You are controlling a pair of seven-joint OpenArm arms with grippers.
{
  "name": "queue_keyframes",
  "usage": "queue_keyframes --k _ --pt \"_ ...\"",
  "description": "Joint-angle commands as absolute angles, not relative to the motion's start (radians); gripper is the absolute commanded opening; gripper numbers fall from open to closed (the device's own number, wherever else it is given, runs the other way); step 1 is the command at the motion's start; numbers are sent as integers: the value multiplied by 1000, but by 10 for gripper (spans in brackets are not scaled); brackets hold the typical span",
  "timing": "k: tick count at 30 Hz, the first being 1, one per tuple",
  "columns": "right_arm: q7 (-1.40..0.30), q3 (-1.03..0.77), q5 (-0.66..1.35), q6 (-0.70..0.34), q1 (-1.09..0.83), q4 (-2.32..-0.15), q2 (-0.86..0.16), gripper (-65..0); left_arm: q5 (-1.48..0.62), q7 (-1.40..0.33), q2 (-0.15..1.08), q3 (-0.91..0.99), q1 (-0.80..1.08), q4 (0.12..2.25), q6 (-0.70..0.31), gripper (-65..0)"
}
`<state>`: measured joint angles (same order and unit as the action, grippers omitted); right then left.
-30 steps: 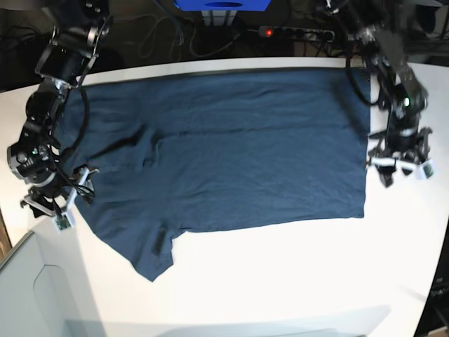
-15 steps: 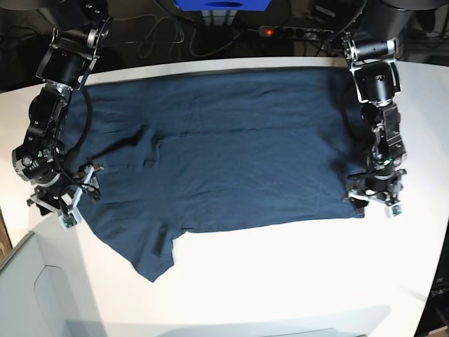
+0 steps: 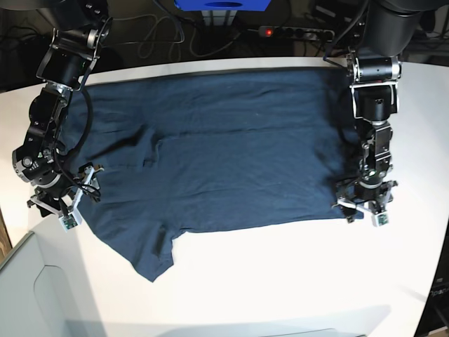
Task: Fold the T-shirt properly
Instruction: 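Release and move both grippers along the shirt sides toward the hem, then grasp the hem corners of the blue shirt with both grippers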
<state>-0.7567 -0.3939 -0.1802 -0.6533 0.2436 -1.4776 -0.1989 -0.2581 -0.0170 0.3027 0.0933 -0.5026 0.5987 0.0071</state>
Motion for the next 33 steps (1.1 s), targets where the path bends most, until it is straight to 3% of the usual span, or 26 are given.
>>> queue_keyframes --k 1,7,13,18,22,24,27,33 --pt "-736 -395 -166 -654 278 -1491 -213 -207 -265 -28 309 91 -526 602 1 -270" --pt "-734 -395 -166 -653 340 -1397 -217 -207 -263 -28 308 90 -527 602 1 -288" --pt "-634 -395 -166 -653 490 -1136 -216 -205 -265 -28 308 94 -527 602 1 -545" --pt "-449 -395 -166 -648 622 -871 -216 -205 -263 -28 308 94 -527 602 2 -650" --pt "-229 -392 -166 -524 728 -576 -254 -205 -263 -28 308 94 -524 602 5 -650" --pt "-145 -364 -166 -521 751 -484 -272 -205 -263 -28 308 94 -519 602 5 -650" --pt "-64 -286 -166 -506 753 -452 -286 -205 -263 -28 308 94 -503 604 5 -650" --pt "5 -171 -166 -361 711 -446 -300 -205 -263 -28 308 90 -483 611 5 -650"
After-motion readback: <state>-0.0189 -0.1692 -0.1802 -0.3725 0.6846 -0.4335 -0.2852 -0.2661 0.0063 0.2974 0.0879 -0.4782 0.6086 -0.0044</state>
